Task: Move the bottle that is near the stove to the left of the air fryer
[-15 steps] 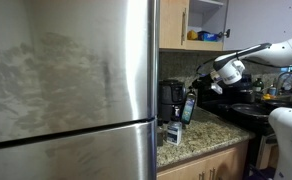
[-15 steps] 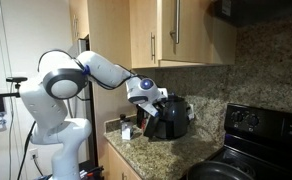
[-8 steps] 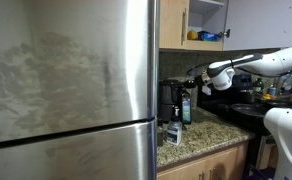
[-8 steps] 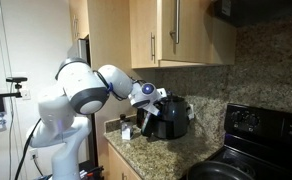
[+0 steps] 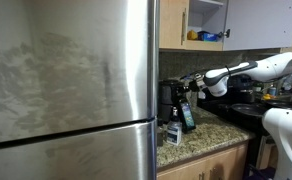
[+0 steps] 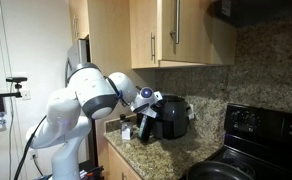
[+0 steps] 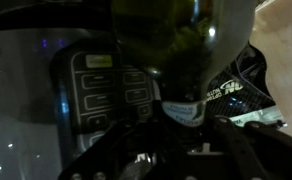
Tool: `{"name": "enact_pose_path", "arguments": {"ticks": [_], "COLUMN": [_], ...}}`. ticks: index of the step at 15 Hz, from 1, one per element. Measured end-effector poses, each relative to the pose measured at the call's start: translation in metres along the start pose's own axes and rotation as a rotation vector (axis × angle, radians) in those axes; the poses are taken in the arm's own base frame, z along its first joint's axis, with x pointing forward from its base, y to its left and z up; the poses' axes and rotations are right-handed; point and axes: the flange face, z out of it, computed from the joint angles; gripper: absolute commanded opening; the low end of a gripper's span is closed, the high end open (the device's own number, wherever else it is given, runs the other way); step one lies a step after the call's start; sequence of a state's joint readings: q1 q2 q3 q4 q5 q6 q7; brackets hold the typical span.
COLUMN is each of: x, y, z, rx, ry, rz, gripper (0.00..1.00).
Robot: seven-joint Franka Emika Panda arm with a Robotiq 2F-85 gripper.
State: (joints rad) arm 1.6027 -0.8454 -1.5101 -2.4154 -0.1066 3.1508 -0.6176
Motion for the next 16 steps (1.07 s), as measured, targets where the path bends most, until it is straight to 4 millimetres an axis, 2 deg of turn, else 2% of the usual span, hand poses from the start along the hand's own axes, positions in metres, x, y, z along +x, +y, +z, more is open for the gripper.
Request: {"name": "enact_pose_path", "arguments": {"ticks": [4, 8, 12, 16], "x": [-0.014, -0.017, -0.013, -0.015], "y": [-0.046, -0.091, -0.122, -0.142], "z": [0.021, 0.03, 0.04, 0.054], "rx": [0.083, 0.157, 0.219, 0.274], "ry": [-0.045, -0.029, 0.044, 0.134], "rz": [-0.077, -0.149, -0.21, -0.249], "gripper": [0.11, 0.11, 0.11, 0.11]}}
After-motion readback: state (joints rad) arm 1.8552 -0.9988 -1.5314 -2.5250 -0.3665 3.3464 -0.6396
